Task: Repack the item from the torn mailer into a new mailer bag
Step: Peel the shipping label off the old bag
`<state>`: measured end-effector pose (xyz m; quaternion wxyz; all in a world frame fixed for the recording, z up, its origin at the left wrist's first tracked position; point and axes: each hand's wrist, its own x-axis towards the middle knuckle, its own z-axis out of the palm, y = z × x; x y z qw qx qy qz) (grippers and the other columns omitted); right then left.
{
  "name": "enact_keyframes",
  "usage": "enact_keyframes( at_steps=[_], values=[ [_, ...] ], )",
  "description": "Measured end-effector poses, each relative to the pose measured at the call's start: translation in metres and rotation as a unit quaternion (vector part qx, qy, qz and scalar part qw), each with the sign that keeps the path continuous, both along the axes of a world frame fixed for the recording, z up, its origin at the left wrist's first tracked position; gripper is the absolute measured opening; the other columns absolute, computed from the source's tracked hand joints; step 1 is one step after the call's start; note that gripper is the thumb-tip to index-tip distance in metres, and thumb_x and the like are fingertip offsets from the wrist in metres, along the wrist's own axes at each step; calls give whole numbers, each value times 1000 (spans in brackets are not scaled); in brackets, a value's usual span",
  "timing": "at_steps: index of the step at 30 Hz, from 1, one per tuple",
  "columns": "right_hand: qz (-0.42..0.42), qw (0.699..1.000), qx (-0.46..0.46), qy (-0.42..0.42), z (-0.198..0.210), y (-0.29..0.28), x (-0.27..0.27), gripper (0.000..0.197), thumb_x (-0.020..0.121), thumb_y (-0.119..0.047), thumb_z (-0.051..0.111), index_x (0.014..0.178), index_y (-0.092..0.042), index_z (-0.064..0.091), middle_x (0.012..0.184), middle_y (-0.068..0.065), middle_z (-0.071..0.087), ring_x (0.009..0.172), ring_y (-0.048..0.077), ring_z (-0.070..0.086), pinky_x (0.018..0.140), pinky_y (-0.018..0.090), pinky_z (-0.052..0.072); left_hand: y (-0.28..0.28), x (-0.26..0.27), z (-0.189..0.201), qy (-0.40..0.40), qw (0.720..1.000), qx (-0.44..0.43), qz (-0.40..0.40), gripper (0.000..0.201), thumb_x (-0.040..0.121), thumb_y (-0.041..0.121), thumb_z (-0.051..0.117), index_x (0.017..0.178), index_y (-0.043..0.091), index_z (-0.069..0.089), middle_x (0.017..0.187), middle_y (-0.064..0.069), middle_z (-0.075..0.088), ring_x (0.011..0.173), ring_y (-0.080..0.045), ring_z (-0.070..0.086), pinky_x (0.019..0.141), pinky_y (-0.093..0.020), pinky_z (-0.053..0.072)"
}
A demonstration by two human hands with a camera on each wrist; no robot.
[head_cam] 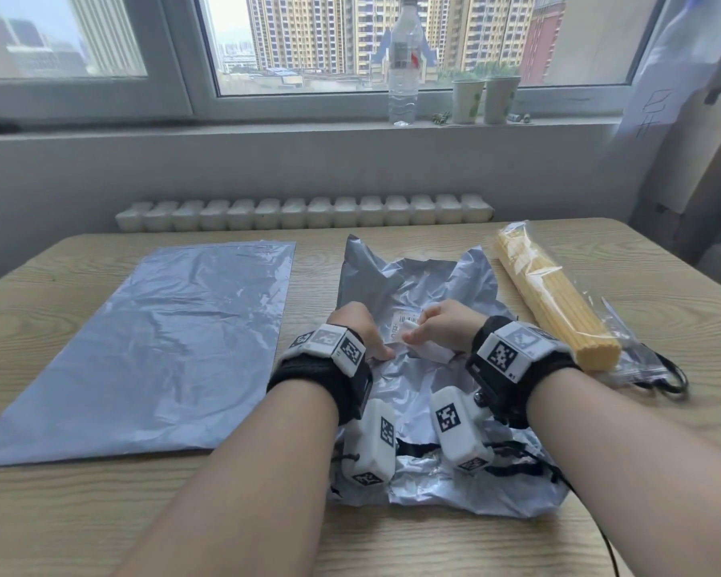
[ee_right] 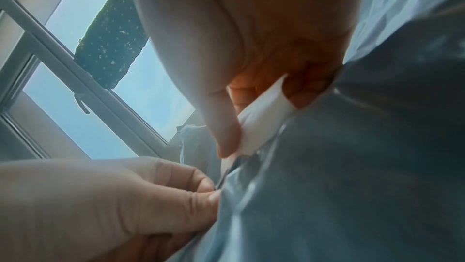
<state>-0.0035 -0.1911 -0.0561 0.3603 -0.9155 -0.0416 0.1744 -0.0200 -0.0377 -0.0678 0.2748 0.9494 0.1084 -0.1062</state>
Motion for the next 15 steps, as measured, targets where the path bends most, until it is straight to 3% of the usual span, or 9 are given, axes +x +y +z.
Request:
enact_keyframes(
  at_steps=[6,9,15],
  values=[
    [-5,1000,-7,7,3,-1,-3,36,85,-30,70,110,-5,62,96,5,57,85,18,53,58,22,37,0,-1,1,2,1000,-1,-4,42,70,31,85,100,5,72,99,-7,74,97,-21,68,80,-31,53],
    [-13,1000,-6,11,2,-1,-2,40,85,-31,69,113,-3,62,99,6,57,88,19,54,63,25,39,0,-1,1,1,1000,2,-5,42,70,32,85,101,6,72,99,-6,74,97,-21,68,79,-30,52],
    [-15,1000,-9,10,2,-1,-4,37,86,-31,68,110,-4,62,98,6,58,86,20,54,57,22,37,0,-2,0,0,1000,2,-5,42,70,31,85,101,5,71,99,-7,74,97,-22,68,79,-30,52]
  ],
)
